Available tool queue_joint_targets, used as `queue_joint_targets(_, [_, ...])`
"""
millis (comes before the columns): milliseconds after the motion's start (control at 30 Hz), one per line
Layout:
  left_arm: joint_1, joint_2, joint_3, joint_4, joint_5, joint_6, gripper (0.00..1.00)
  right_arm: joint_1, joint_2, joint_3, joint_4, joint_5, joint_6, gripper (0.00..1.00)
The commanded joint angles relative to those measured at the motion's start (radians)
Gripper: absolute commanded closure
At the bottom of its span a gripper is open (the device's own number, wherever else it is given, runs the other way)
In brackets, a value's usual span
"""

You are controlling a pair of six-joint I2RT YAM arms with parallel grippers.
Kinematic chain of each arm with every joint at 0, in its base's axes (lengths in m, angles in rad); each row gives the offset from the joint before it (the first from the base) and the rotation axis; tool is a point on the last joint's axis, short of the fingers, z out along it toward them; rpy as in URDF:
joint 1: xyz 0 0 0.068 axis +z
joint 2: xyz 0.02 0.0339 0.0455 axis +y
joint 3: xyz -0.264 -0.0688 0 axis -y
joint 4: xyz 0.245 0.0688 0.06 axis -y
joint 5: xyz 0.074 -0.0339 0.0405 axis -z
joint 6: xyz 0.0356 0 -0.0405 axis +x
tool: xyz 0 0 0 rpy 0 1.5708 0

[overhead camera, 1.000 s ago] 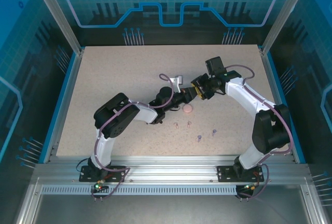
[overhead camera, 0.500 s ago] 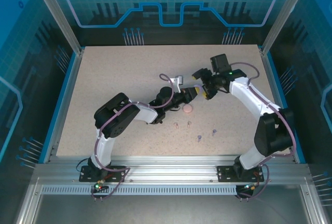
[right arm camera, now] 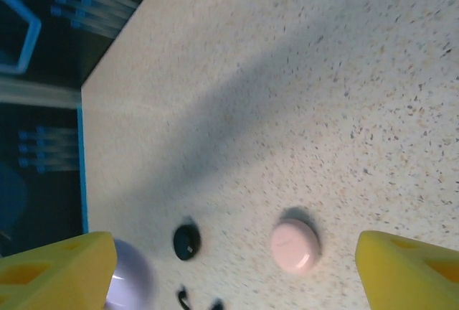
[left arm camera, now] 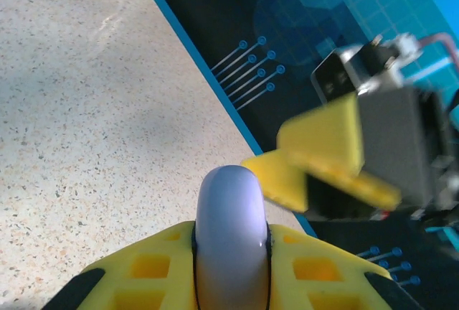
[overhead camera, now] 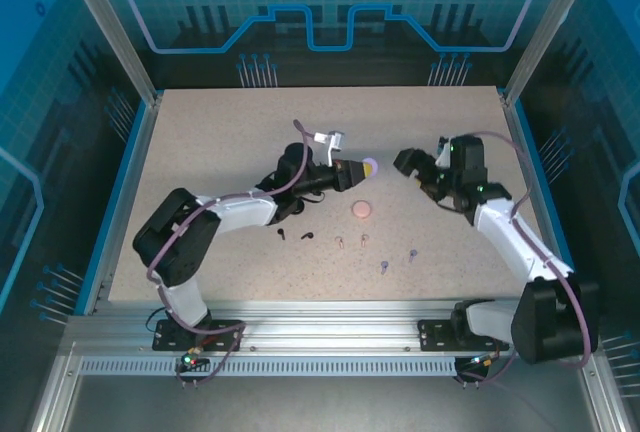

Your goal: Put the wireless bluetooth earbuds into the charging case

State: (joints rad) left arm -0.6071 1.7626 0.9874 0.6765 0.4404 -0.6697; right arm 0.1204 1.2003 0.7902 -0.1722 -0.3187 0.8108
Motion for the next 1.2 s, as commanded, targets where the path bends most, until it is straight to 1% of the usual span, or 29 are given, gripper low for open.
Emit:
queue_joint_targets(0, [0.032, -0.043, 0.039, -0.193, 0.178, 0.123, 1.00, 0.017, -0.084, -0.097, 0.276, -0.128, -0.155, 0.12])
queue_joint_targets(100, [0.057, -0.052, 0.047, -0.226, 0.234, 0.138, 1.00, 0.030, -0.080, -0.137, 0.348, -0.199, -0.154, 0.12])
queue_joint_targets(167, [0.062, -0.052, 0.060, -0.251, 0.264, 0.146, 1.00, 0.057, -0.068, -0.134, 0.365, -0.229, -0.171, 0.13])
queue_joint_targets(267, [0.063, -0.051, 0.081, -0.279, 0.297, 0.157, 1.00, 0.107, -0.049, -0.097, 0.323, -0.216, -0.217, 0.13])
queue_joint_targets(333, [0.063, -0.053, 0.088, -0.285, 0.300, 0.156, 1.00, 0.125, -0.027, -0.077, 0.307, -0.214, -0.228, 0.13])
queue_joint_targets(600, [0.064, -0.073, 0.097, -0.279, 0.300, 0.153, 1.00, 0.137, 0.026, -0.069, 0.294, -0.190, -0.241, 0.16])
queue_joint_targets(767, [0.063, -0.091, 0.094, -0.266, 0.302, 0.144, 1.00, 0.129, 0.059, -0.073, 0.271, -0.164, -0.255, 0.19])
queue_joint_targets(967, [0.063, -0.123, 0.089, -0.260, 0.307, 0.145, 1.00, 0.066, 0.091, -0.113, 0.278, -0.140, -0.227, 0.23])
queue_joint_targets(1033, [0.062, -0.129, 0.089, -0.258, 0.312, 0.142, 1.00, 0.049, 0.109, -0.104, 0.251, -0.132, -0.223, 0.24])
queue_joint_targets(1167, [0.063, -0.132, 0.082, -0.251, 0.308, 0.140, 1.00, 0.028, 0.104, -0.094, 0.226, -0.165, -0.225, 0.25])
